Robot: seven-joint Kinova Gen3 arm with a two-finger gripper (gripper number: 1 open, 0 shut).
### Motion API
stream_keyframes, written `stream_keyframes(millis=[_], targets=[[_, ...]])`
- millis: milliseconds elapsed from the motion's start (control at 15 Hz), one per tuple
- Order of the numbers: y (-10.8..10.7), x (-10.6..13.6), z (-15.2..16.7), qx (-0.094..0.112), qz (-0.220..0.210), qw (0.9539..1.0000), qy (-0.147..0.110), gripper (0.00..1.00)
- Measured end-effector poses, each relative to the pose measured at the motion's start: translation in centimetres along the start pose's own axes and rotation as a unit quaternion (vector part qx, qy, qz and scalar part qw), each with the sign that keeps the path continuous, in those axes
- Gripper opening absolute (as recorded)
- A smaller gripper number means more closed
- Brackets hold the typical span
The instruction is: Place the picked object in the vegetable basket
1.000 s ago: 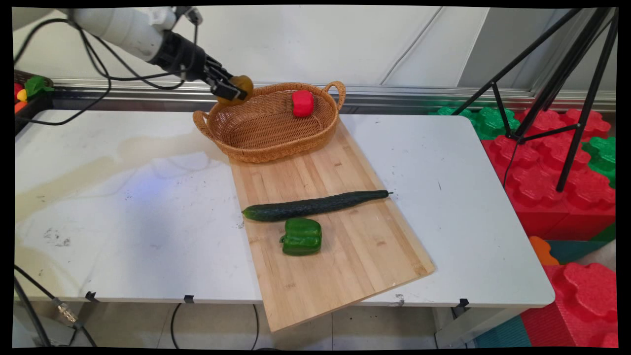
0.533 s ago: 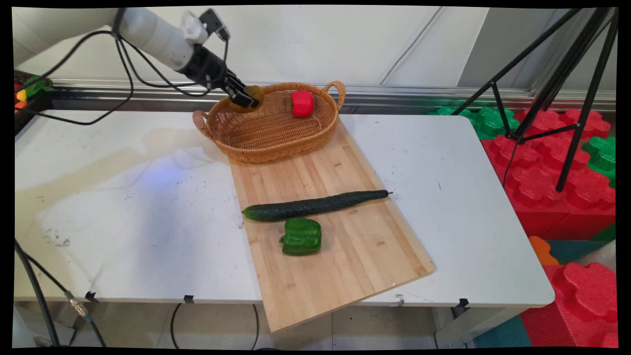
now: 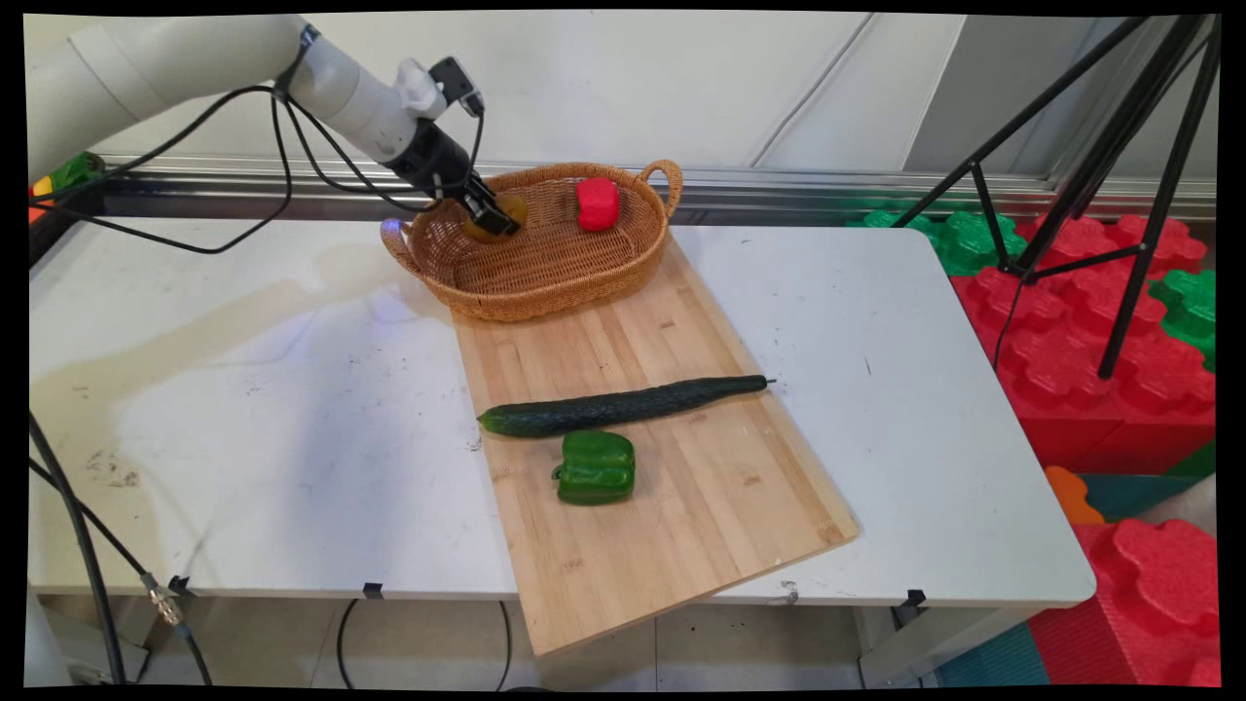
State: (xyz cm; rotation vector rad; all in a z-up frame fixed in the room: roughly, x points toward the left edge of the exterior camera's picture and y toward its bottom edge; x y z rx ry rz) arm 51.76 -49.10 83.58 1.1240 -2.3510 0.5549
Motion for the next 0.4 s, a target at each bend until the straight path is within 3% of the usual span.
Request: stream_keyframes(millis=[200,267,400], targets=[[0.00,0.10,1.15,-0.002,0.011,0.9999,-0.002,0.00],[0.00,0.16,1.33,-0.001,0.017,0.9999,0.001,1.00],[0.04,0.28,1.45,0.001,0.027,0.9996,0.006,1.00]])
